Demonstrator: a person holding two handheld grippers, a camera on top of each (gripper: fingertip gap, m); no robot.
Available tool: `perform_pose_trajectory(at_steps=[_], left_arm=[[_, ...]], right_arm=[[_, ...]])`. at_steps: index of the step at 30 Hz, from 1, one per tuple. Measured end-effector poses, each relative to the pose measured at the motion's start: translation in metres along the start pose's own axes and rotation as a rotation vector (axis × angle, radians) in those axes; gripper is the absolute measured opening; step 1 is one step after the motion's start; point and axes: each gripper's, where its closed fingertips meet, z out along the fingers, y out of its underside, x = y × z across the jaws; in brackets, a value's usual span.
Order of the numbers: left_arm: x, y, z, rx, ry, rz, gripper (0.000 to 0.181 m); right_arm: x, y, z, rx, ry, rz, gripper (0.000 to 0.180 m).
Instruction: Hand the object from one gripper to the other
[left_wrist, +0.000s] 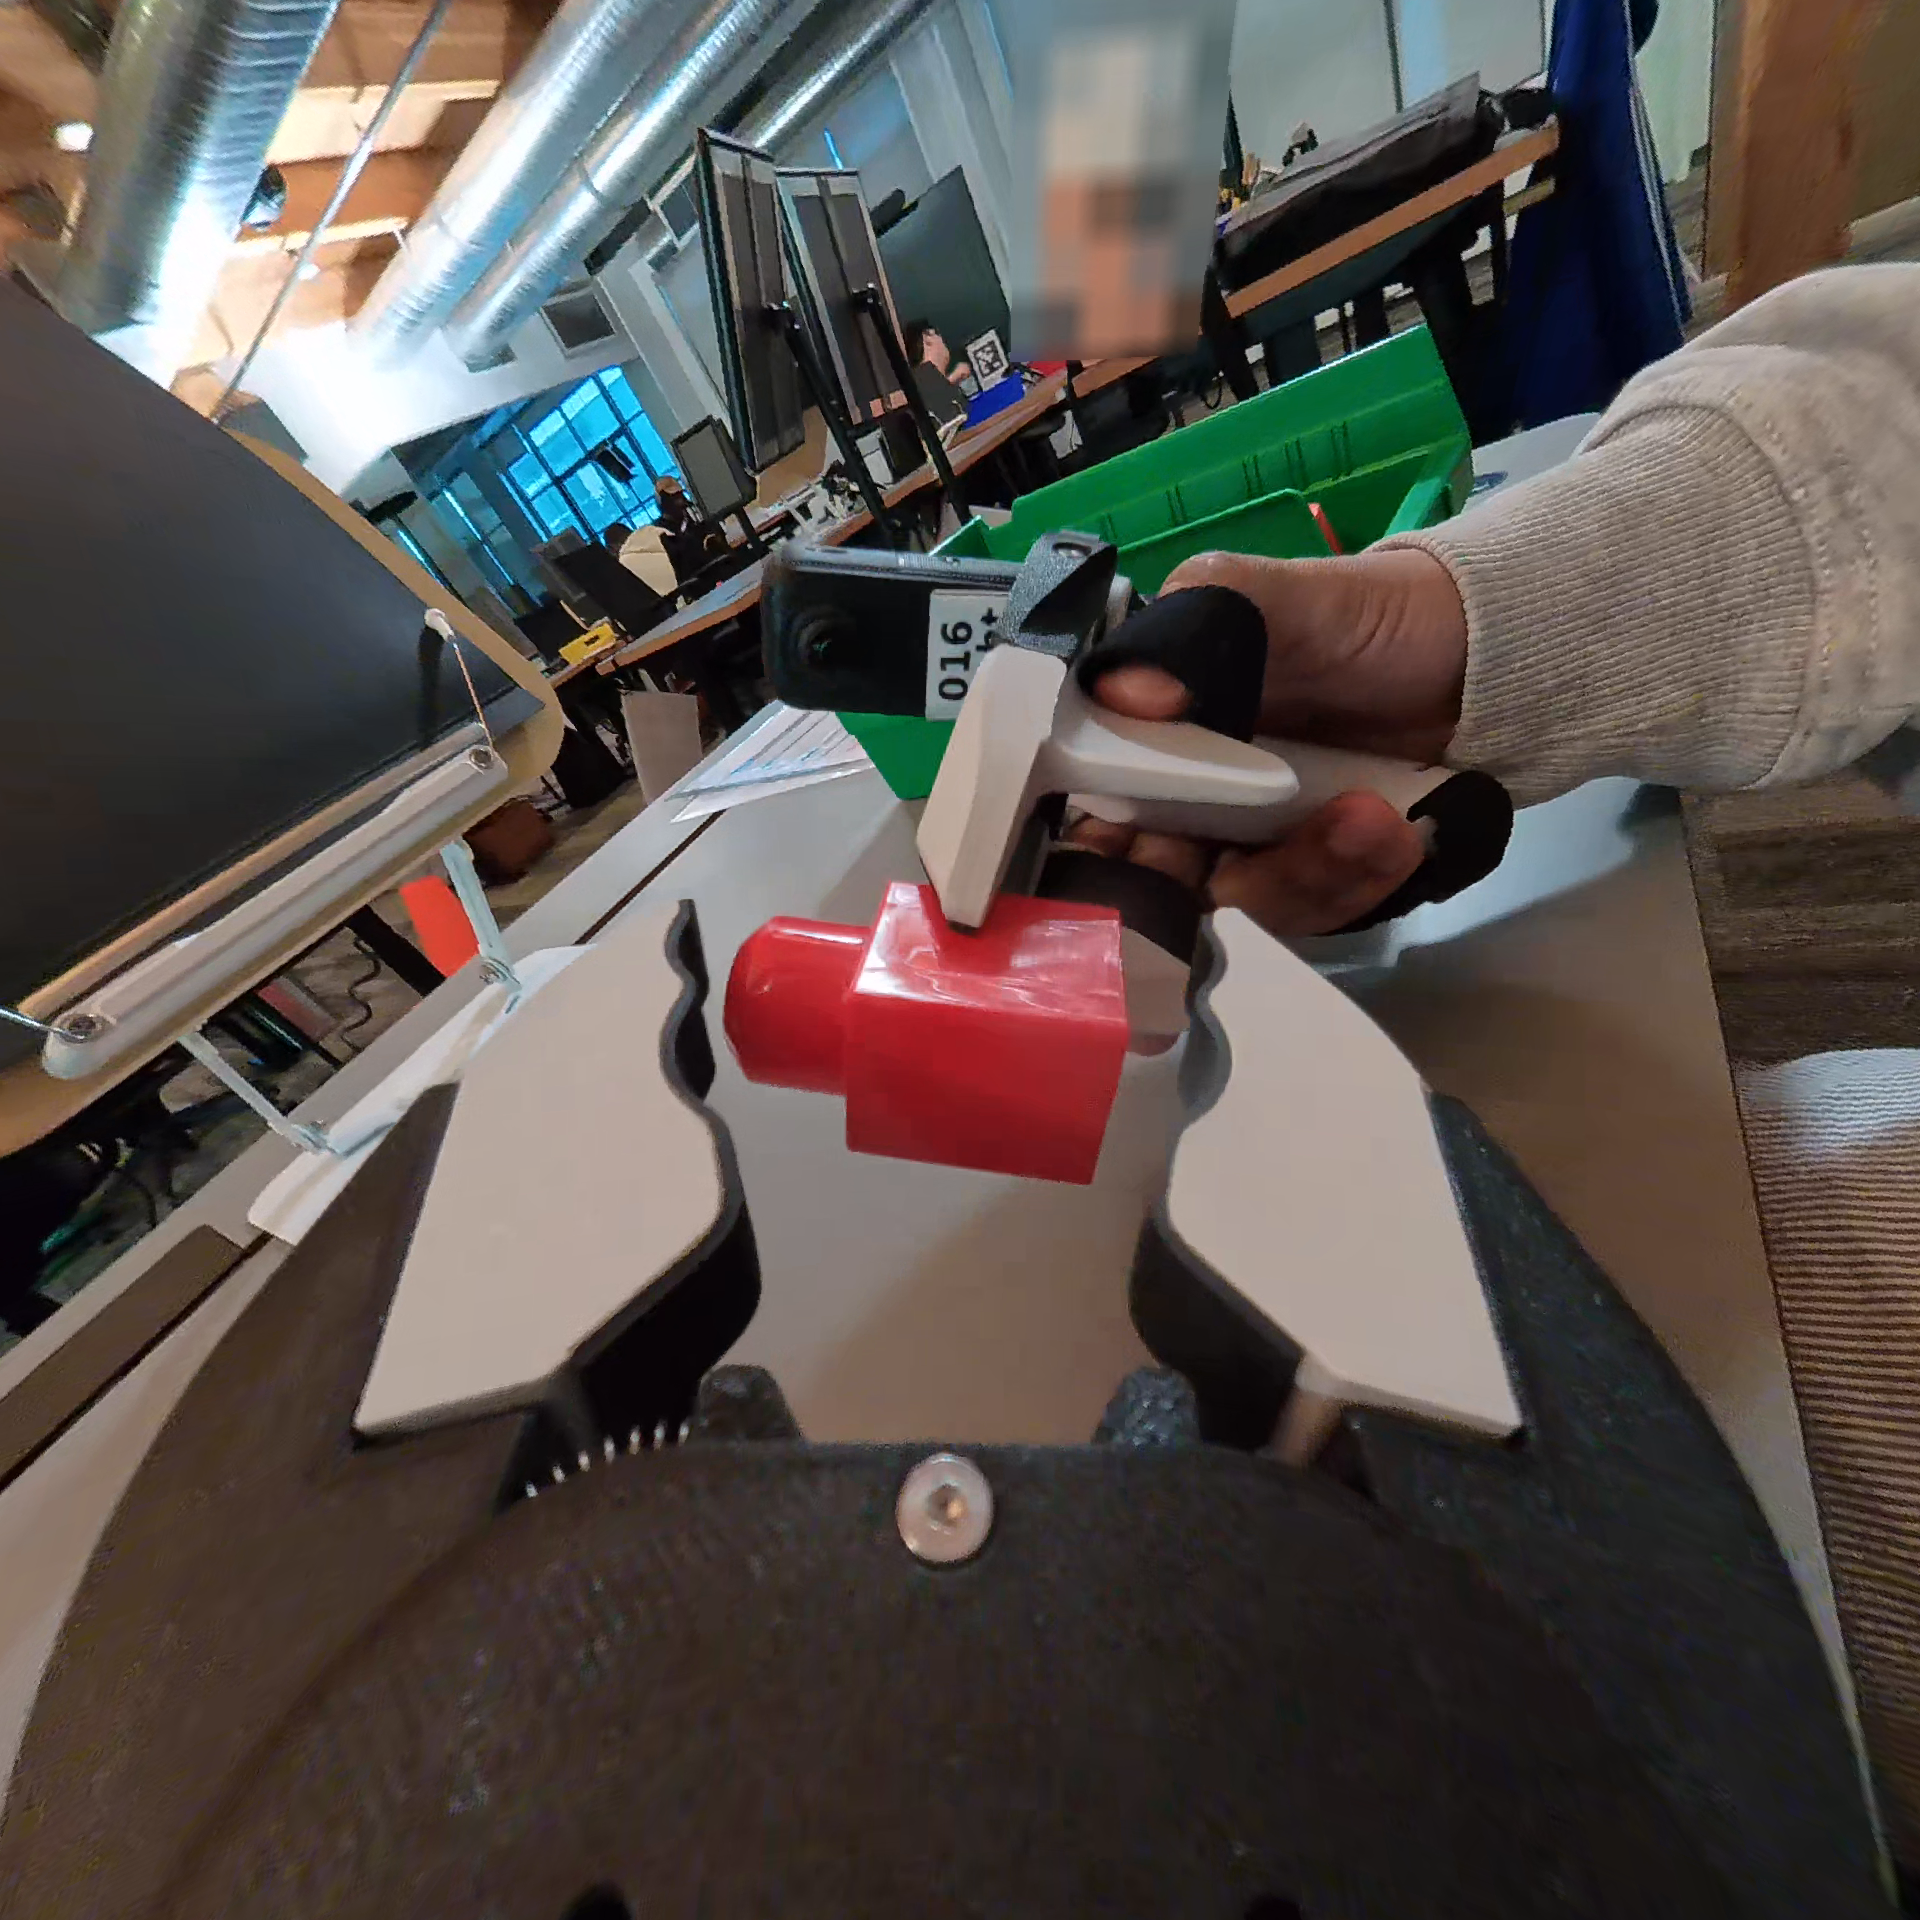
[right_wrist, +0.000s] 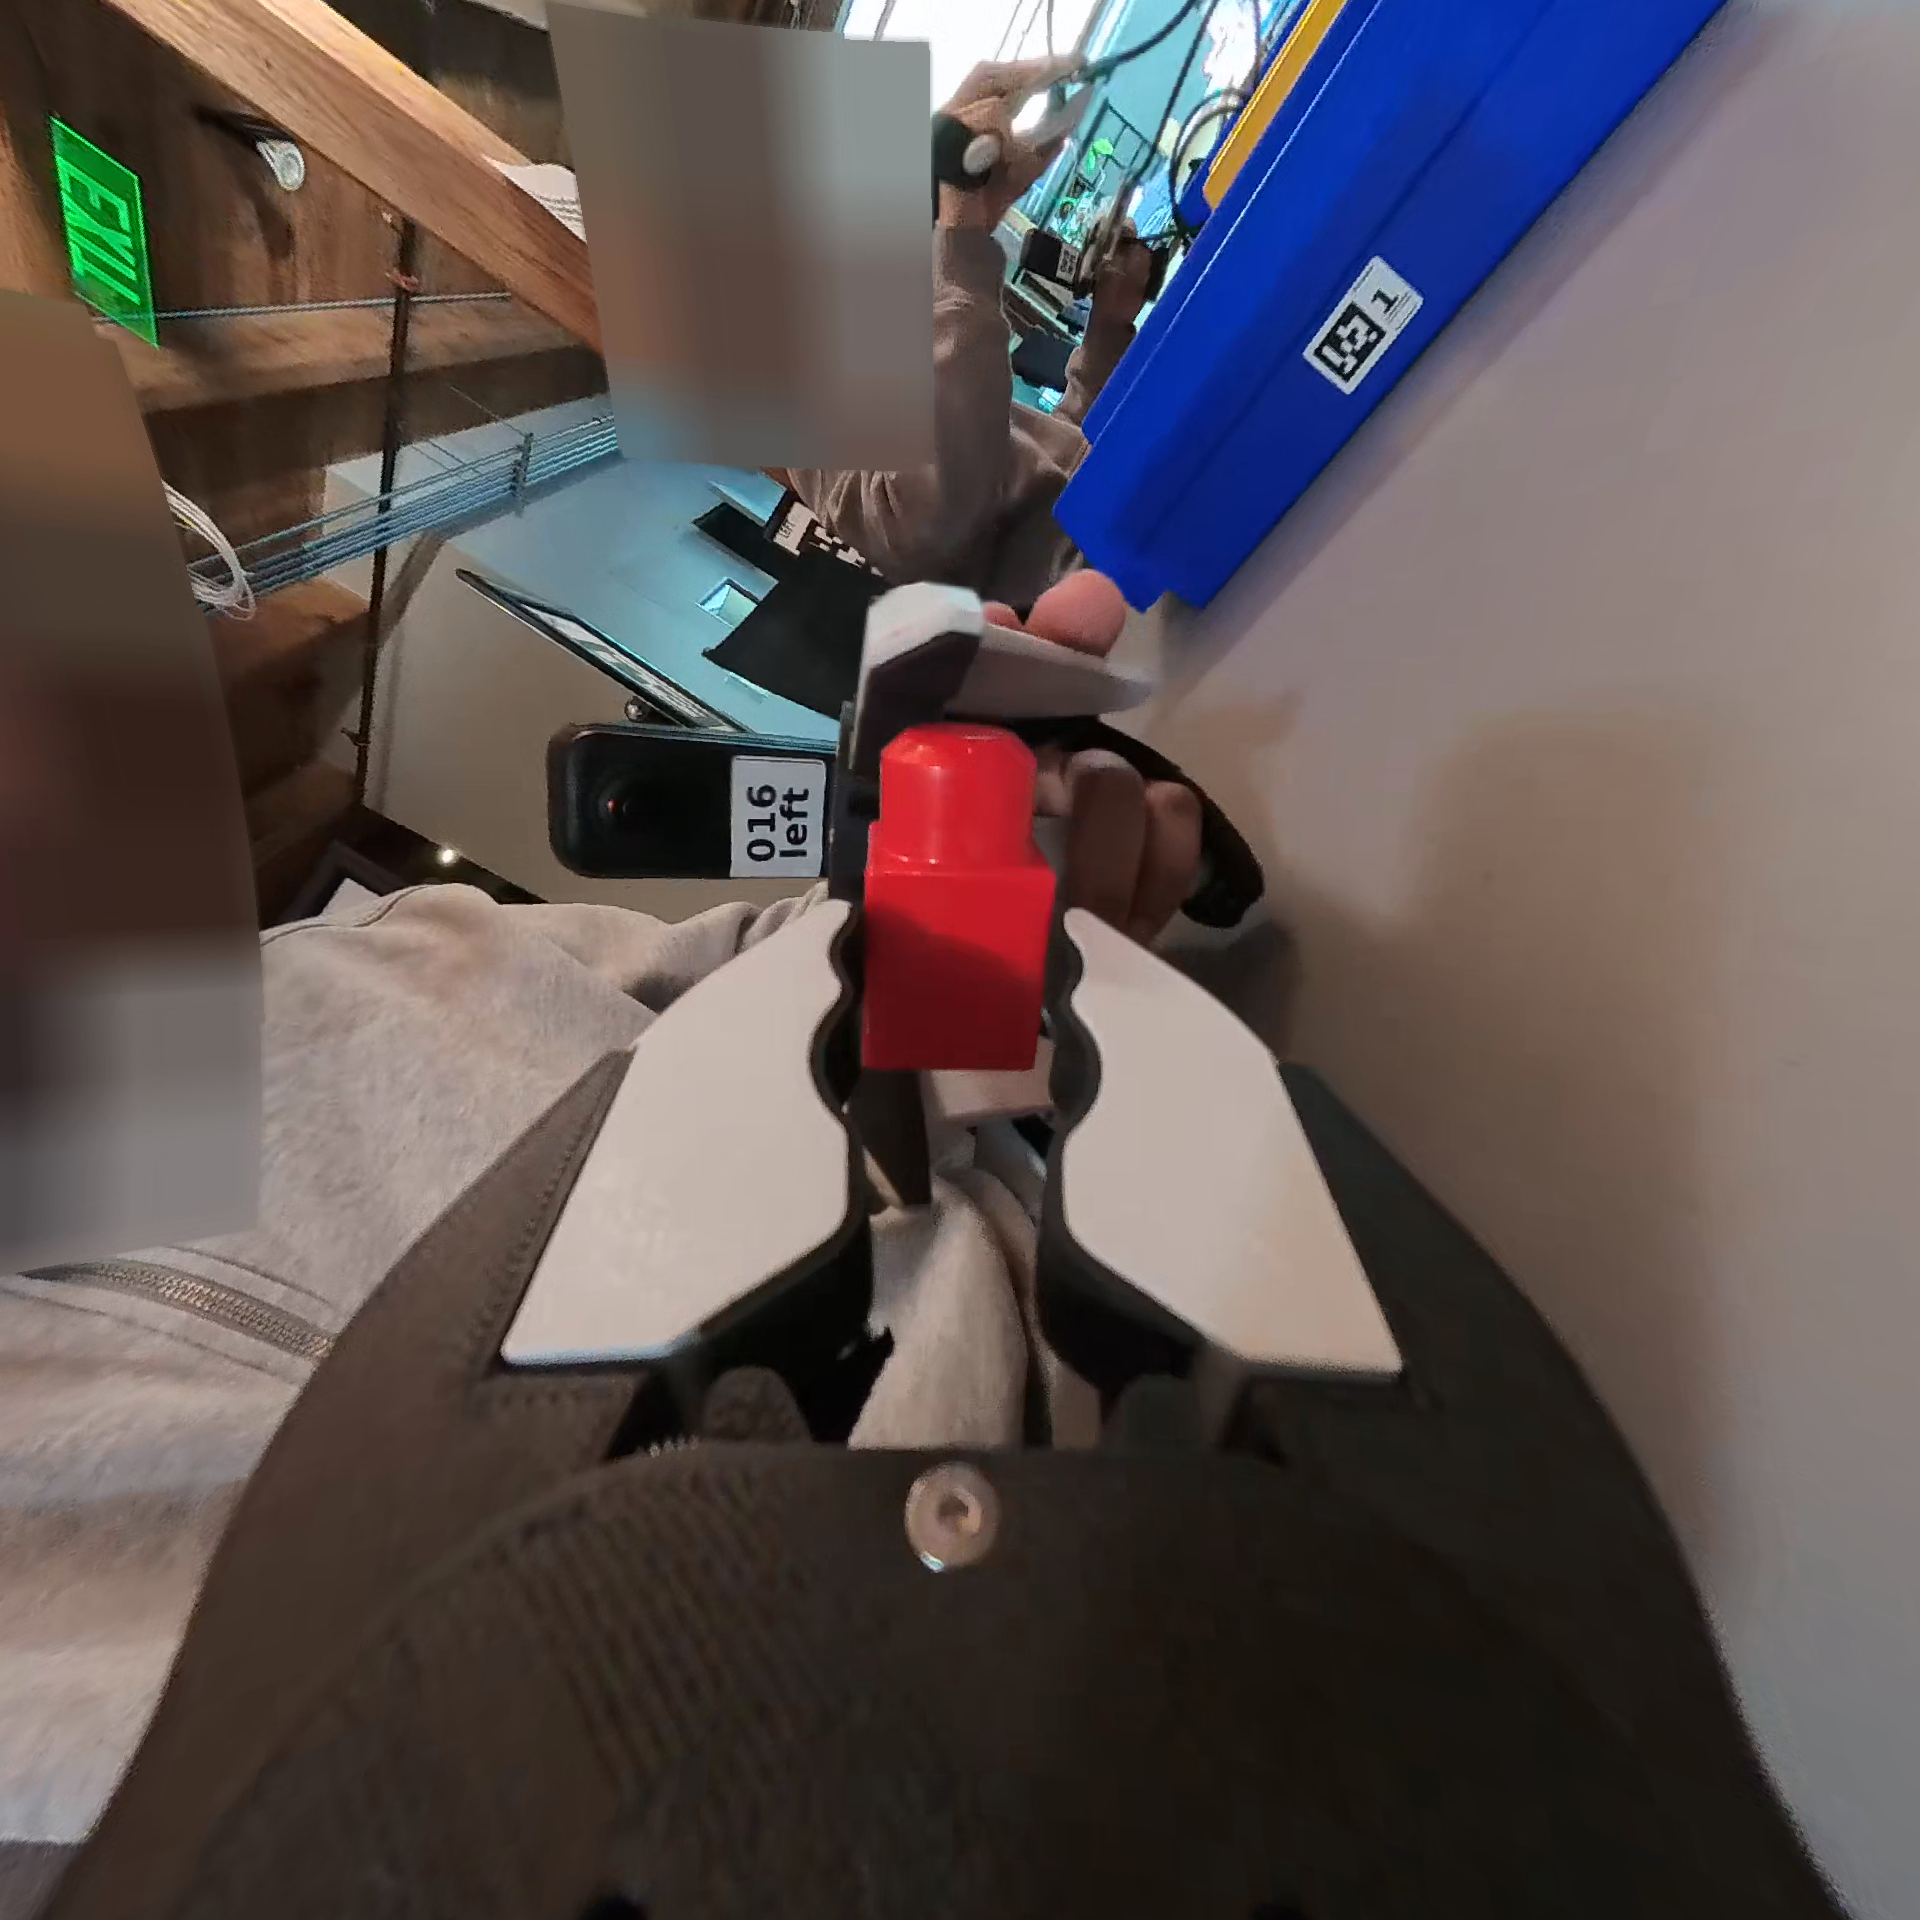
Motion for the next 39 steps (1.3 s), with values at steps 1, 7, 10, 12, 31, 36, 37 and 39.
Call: perform_pose_trajectory(at_steps=[1, 7, 10, 12, 31, 36, 37, 39], left_arm=[[-0.001, -0.001, -0.001, 0.007, -0.002, 0.0, 0.087], [-0.008, -0.002, -0.004, 0.023, -0.015, -0.035, 0.072], [-0.009, -0.003, -0.005, 0.032, -0.013, -0.046, 0.069], [-0.009, -0.003, -0.005, 0.03, -0.01, -0.042, 0.068], [-0.039, 0.008, -0.012, 0.179, 0.26, -1.11, 0.068], [-0.051, 0.023, -0.018, 0.279, 0.426, -1.621, 0.068], [-0.051, 0.023, -0.018, 0.288, 0.457, -1.668, 0.068], [-0.044, 0.022, -0.016, 0.264, 0.505, -1.695, 0.068]], right_arm=[[0.0, 0.0, 0.0, 0.004, -0.003, 0.007, 0.034], [-0.004, -0.006, -0.003, 0.046, -0.042, 0.034, 0.034], [-0.006, -0.006, -0.002, 0.048, -0.059, 0.042, 0.034], [-0.007, -0.005, -0.001, 0.047, -0.063, 0.045, 0.034], [-0.002, -0.04, -0.018, 0.238, 0.291, -0.648, 0.063], [0.003, -0.032, -0.015, 0.135, 0.425, -0.976, 0.053], [0.006, -0.031, -0.015, 0.113, 0.447, -1.012, 0.053], [0.013, -0.027, -0.014, 0.059, 0.492, -1.062, 0.051]])
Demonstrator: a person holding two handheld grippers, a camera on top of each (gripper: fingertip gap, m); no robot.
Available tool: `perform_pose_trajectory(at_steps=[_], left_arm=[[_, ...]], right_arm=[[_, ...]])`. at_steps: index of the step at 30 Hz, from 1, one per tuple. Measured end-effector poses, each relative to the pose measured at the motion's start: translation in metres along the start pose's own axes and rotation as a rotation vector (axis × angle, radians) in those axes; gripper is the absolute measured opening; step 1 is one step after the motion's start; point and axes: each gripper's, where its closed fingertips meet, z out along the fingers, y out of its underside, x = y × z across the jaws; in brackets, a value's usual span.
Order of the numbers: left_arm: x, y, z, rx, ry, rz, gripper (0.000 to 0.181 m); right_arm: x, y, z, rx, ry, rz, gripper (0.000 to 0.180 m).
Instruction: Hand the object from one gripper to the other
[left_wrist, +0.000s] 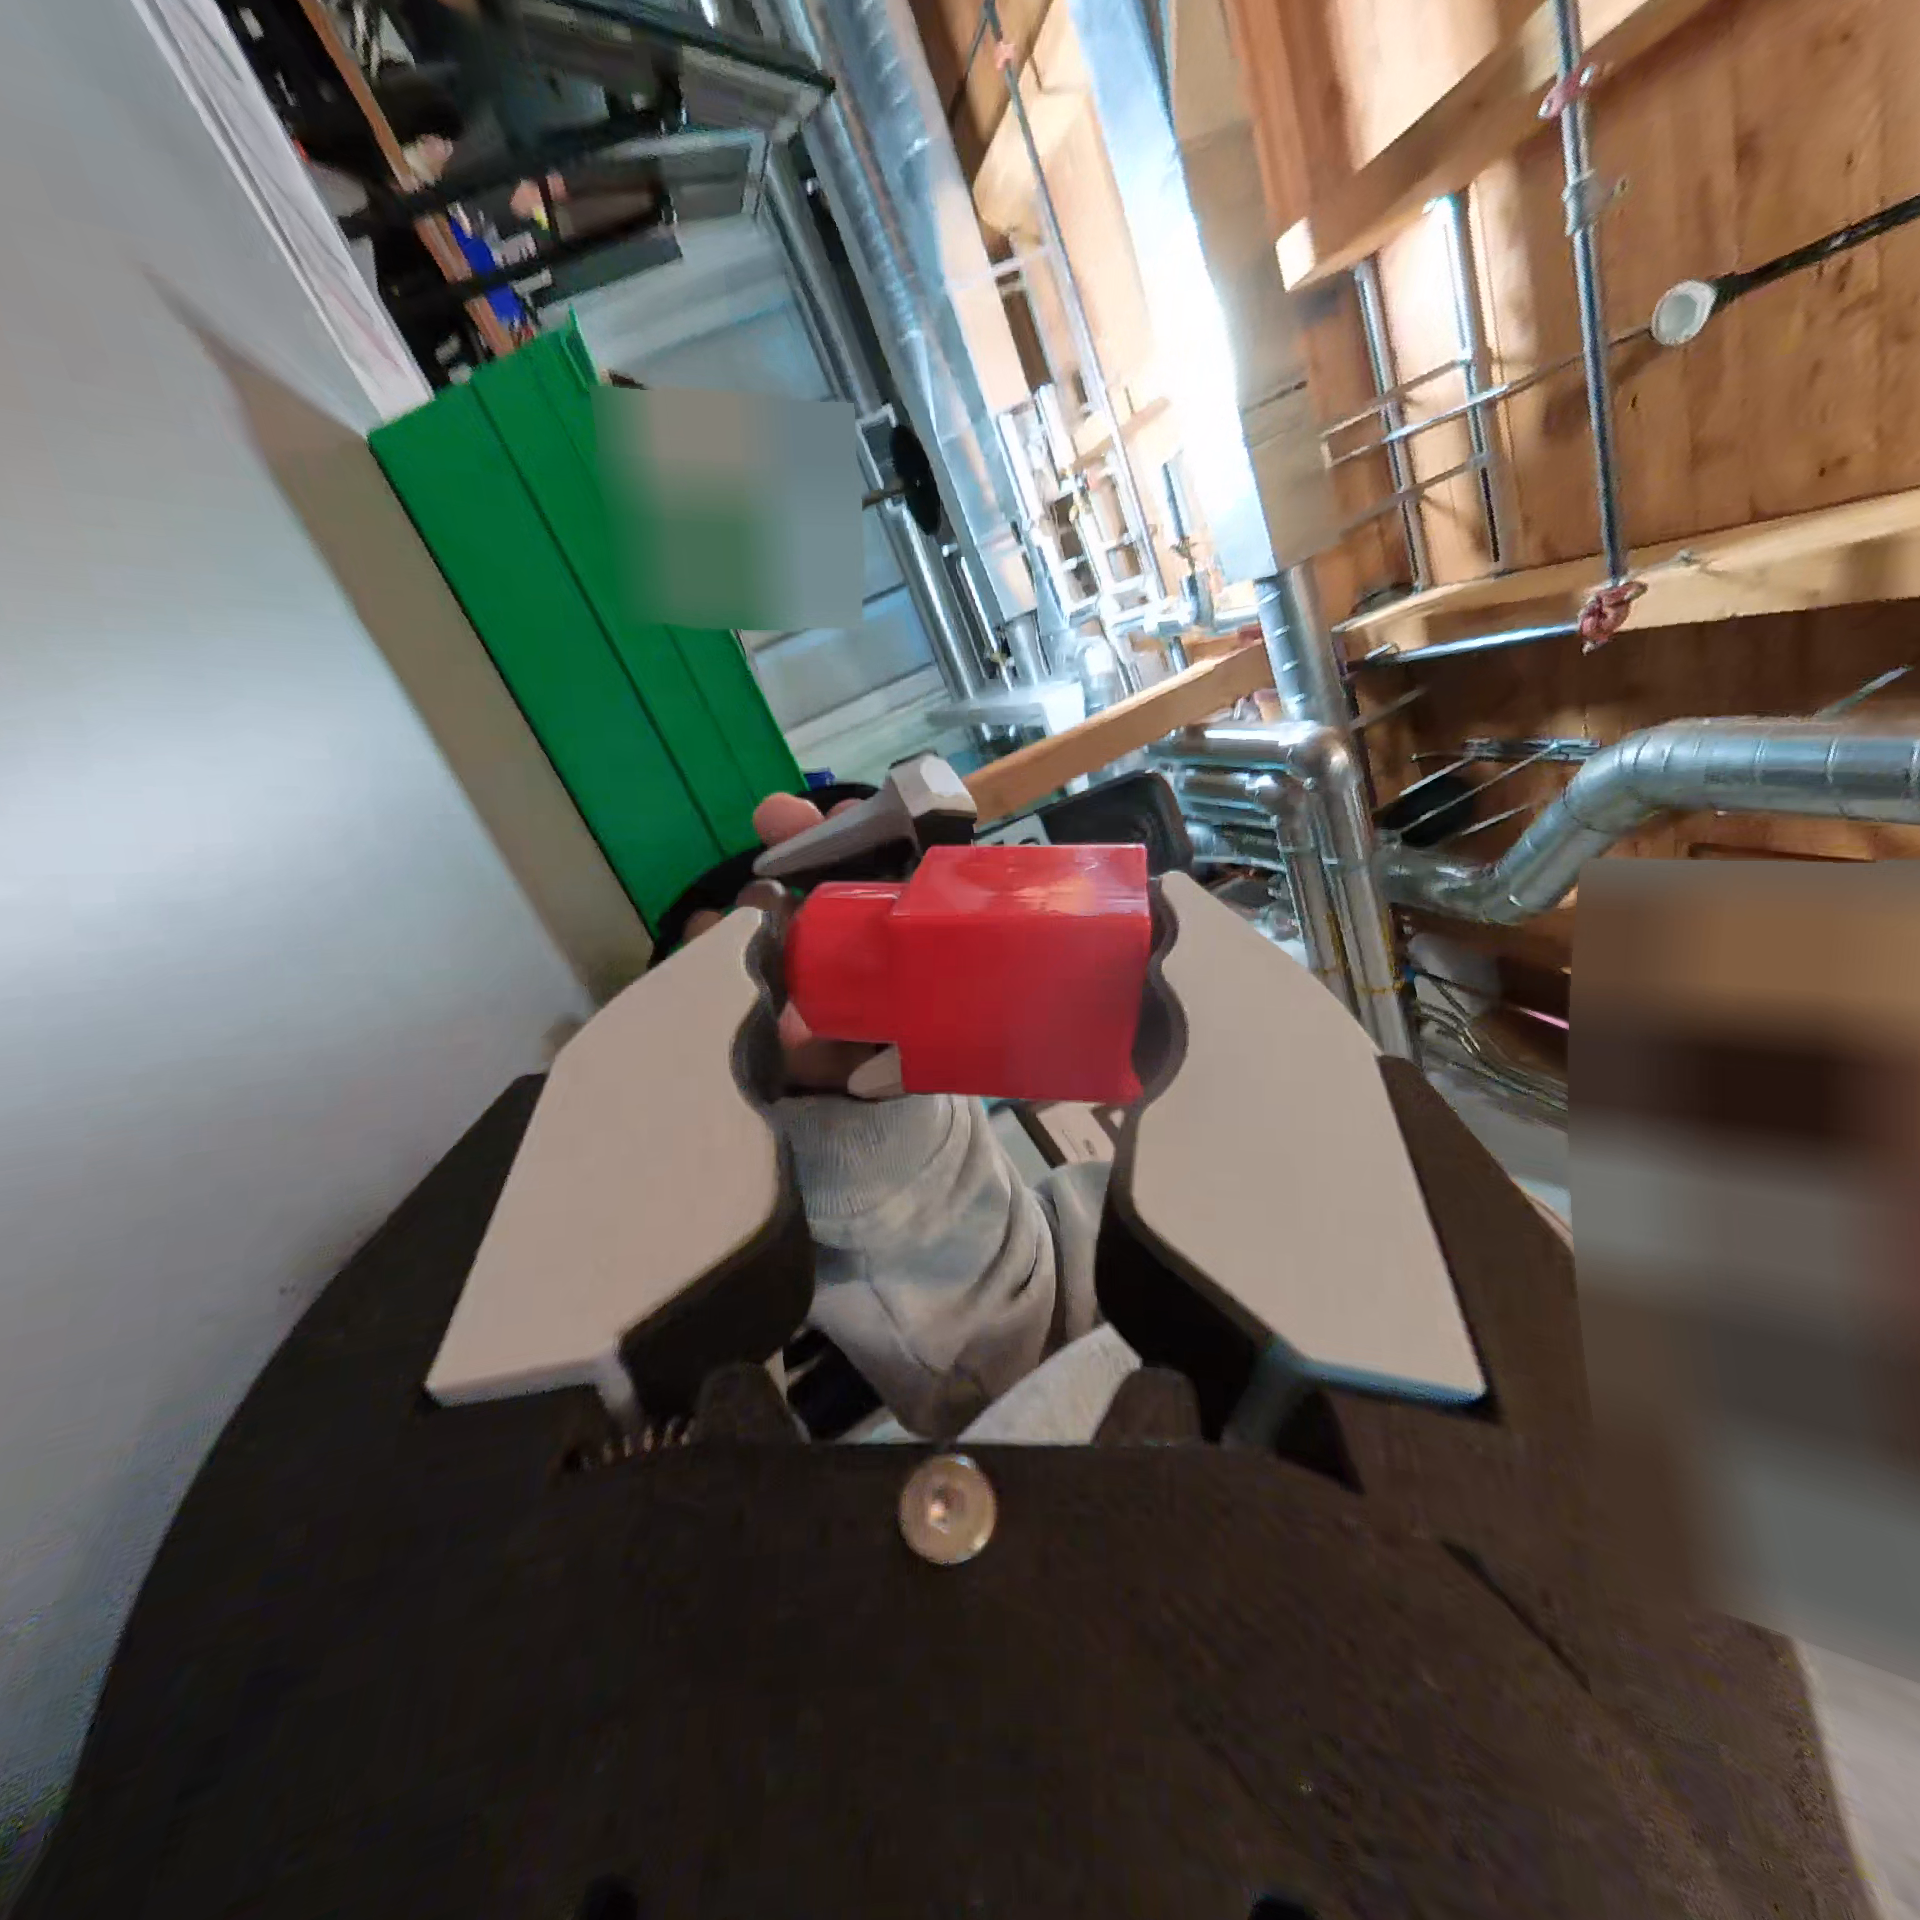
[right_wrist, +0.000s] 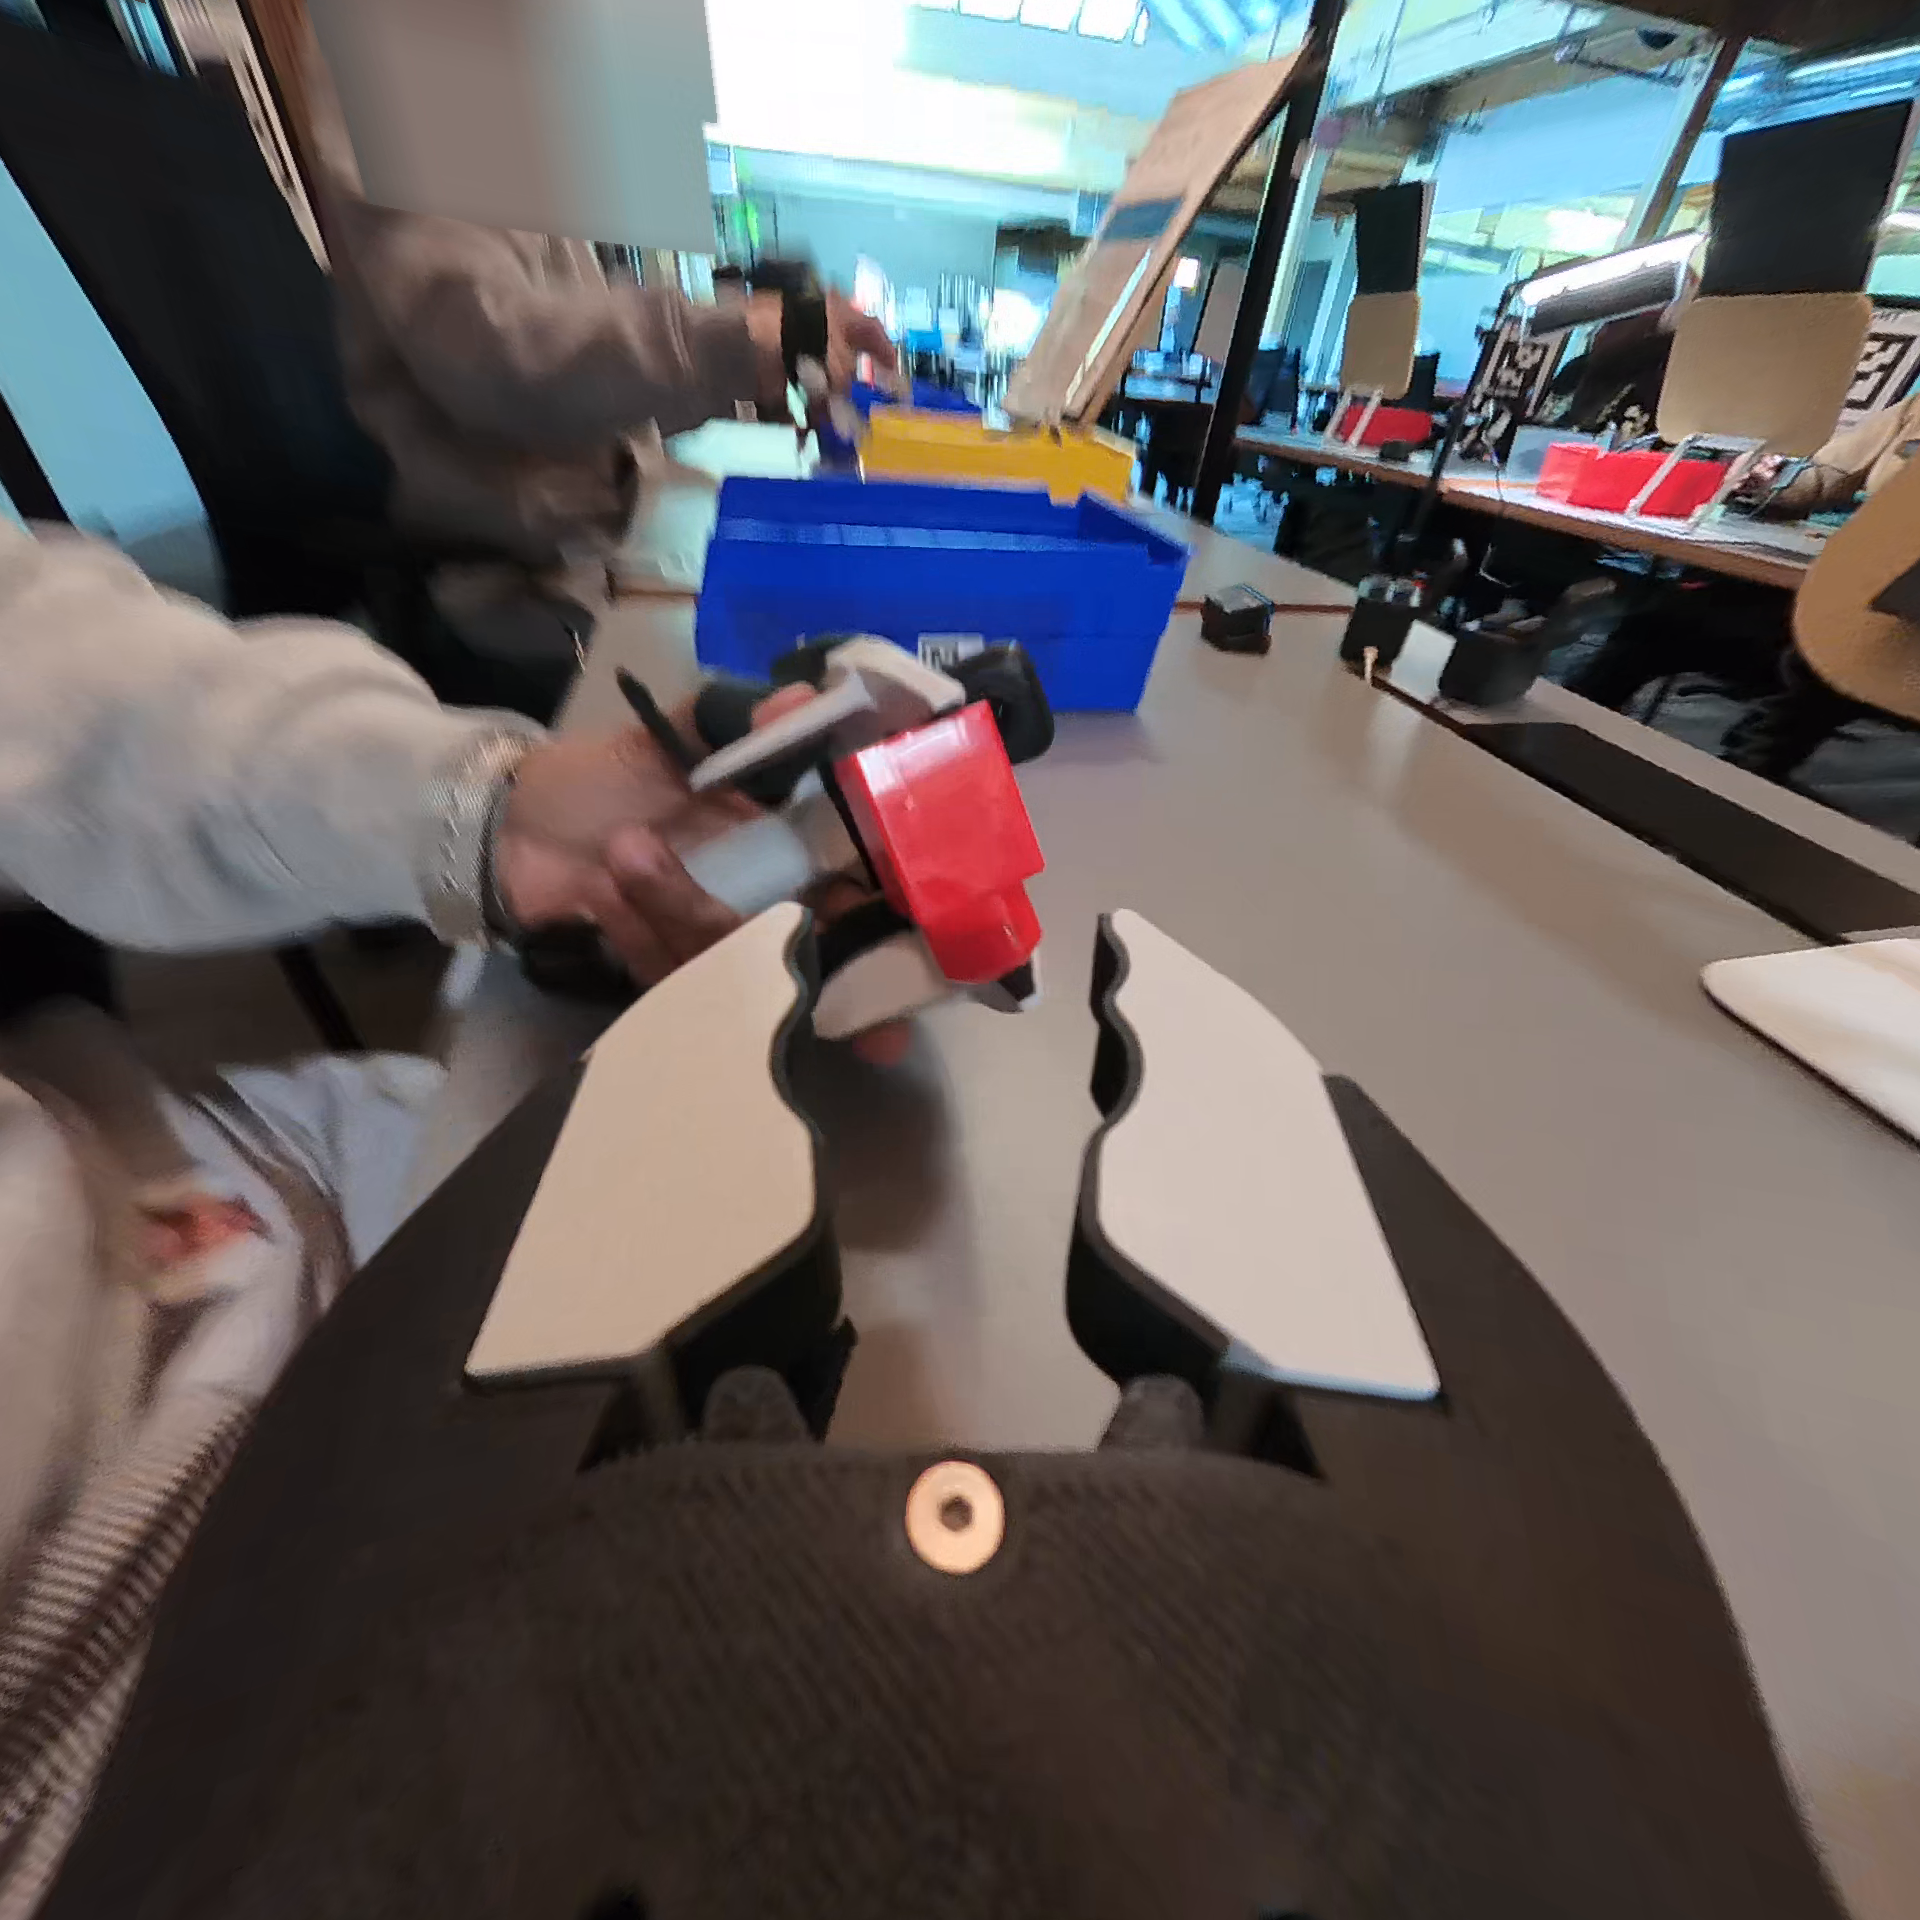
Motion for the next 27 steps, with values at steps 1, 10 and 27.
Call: perform_pose_trajectory(at_steps=[1, 10, 27], left_arm=[[0.0, 0.004, 0.002, -0.027, -0.001, -0.003, 0.068], [0.0, 0.023, 0.013, -0.122, 0.032, -0.065, 0.068], [0.007, 0.012, 0.013, -0.041, 0.019, 0.083, 0.093]], right_arm=[[-0.001, 0.004, 0.001, -0.028, 0.003, -0.024, 0.05], [-0.012, 0.024, 0.011, -0.159, -0.011, -0.139, 0.04], [-0.01, 0.013, 0.009, -0.117, -0.017, 0.034, 0.029]])
